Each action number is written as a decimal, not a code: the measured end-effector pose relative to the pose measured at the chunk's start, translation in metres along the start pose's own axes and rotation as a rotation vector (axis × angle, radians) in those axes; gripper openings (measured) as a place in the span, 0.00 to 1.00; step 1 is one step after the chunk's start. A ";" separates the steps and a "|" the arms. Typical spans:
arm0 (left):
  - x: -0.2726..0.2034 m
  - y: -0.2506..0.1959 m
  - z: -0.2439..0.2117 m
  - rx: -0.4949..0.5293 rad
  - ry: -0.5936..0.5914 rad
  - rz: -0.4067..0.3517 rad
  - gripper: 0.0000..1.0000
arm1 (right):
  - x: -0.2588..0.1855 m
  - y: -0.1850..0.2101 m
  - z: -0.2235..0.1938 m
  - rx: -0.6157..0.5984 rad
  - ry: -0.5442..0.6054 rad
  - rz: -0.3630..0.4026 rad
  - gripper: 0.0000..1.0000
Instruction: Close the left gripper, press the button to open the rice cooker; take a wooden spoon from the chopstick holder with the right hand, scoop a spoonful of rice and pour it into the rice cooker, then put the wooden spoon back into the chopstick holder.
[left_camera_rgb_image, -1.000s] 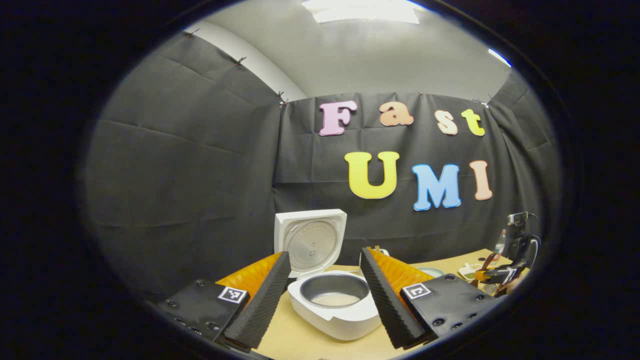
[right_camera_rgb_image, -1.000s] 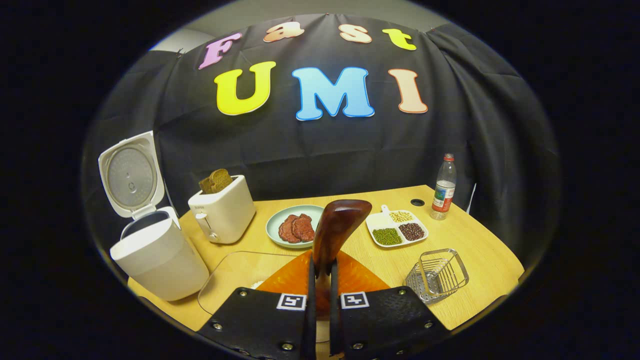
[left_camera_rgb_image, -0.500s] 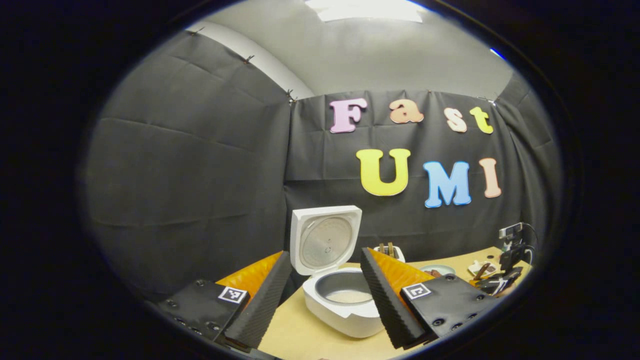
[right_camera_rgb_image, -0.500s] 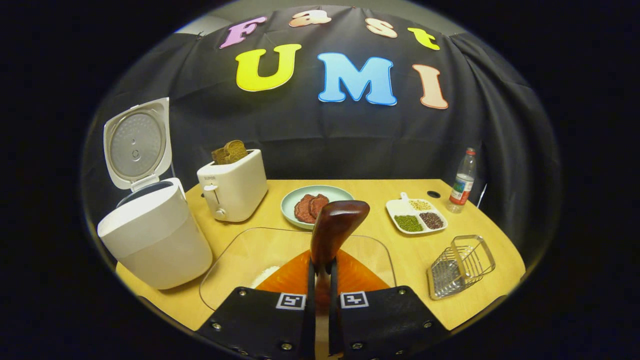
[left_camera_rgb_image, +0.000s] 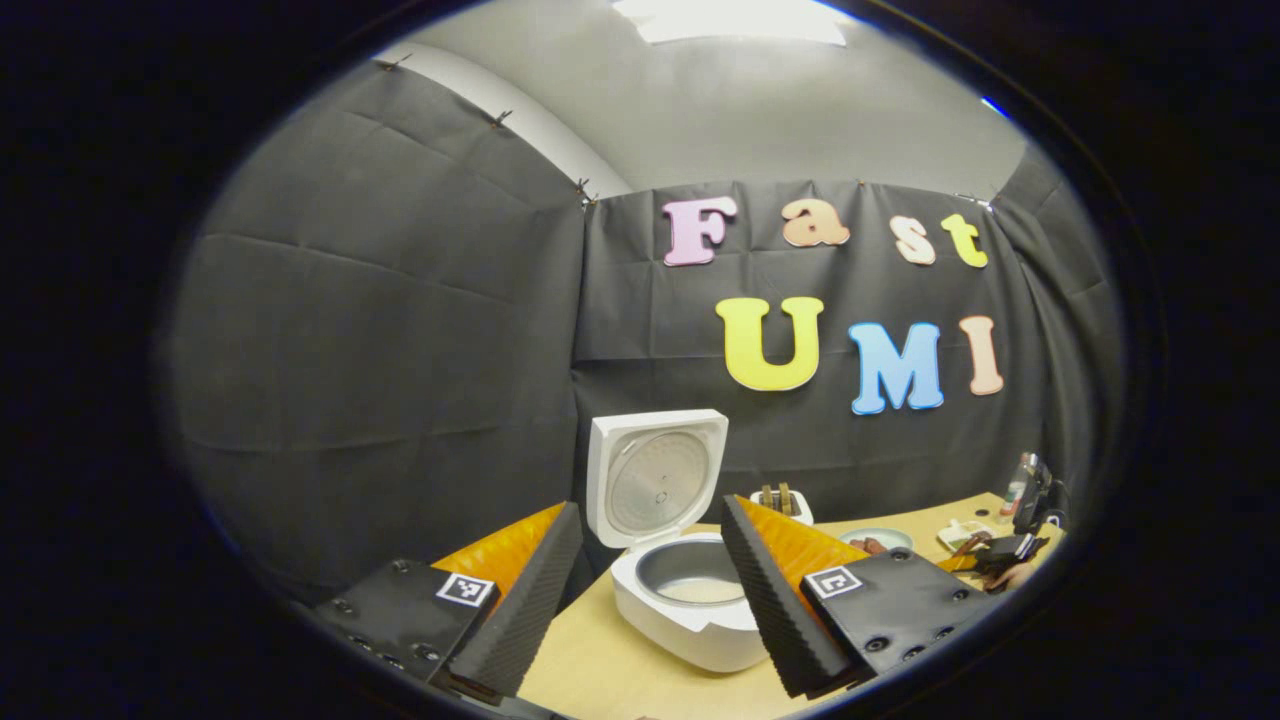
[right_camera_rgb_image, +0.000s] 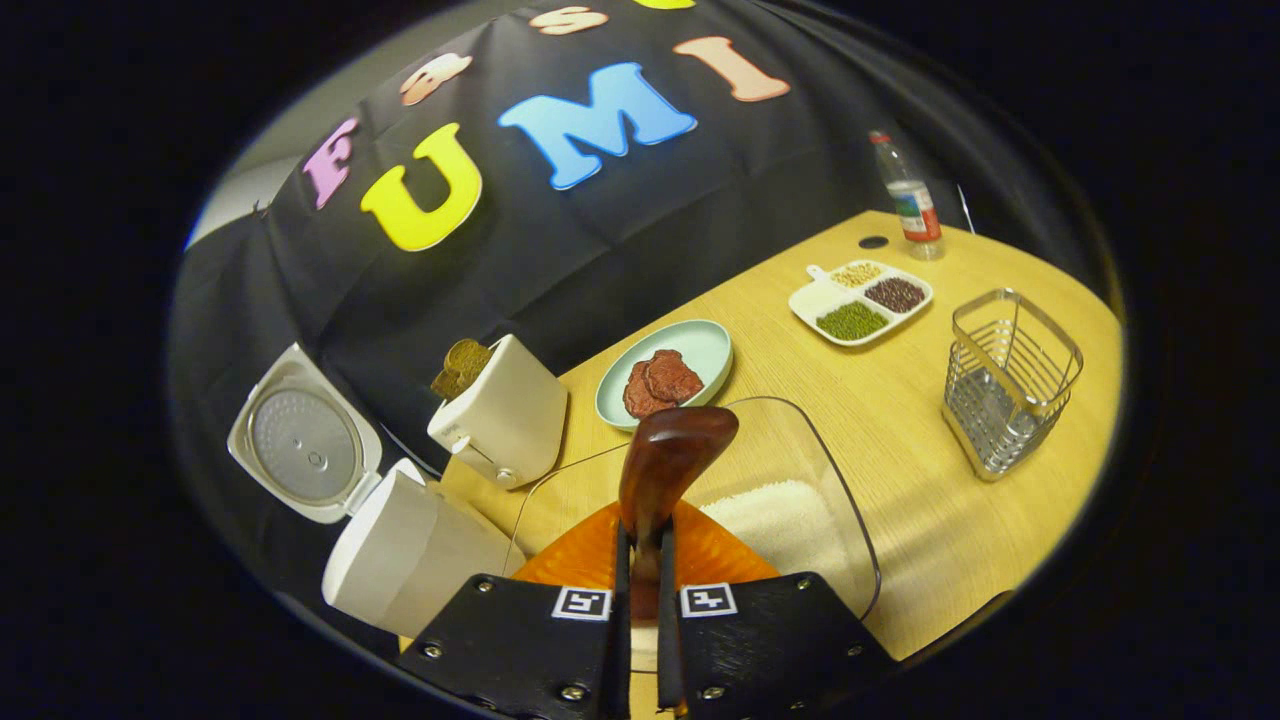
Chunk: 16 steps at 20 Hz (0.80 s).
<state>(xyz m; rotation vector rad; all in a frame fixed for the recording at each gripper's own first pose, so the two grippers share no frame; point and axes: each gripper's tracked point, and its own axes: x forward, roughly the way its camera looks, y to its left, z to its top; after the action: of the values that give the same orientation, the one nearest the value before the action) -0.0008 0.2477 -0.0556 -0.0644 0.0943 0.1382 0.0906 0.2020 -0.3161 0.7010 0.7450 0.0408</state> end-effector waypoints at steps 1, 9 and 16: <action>-0.001 0.000 0.000 -0.001 -0.001 0.001 1.00 | 0.000 -0.001 0.001 0.071 0.008 0.023 0.11; -0.012 -0.008 0.011 -0.011 -0.025 0.013 1.00 | -0.024 0.010 0.049 0.258 -0.044 0.121 0.11; -0.019 -0.014 0.014 -0.014 -0.034 0.011 1.00 | -0.041 0.070 0.075 0.329 -0.047 0.259 0.11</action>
<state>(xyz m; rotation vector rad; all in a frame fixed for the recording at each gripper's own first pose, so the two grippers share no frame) -0.0159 0.2325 -0.0393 -0.0755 0.0598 0.1509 0.1218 0.2017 -0.2099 1.1070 0.6171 0.1398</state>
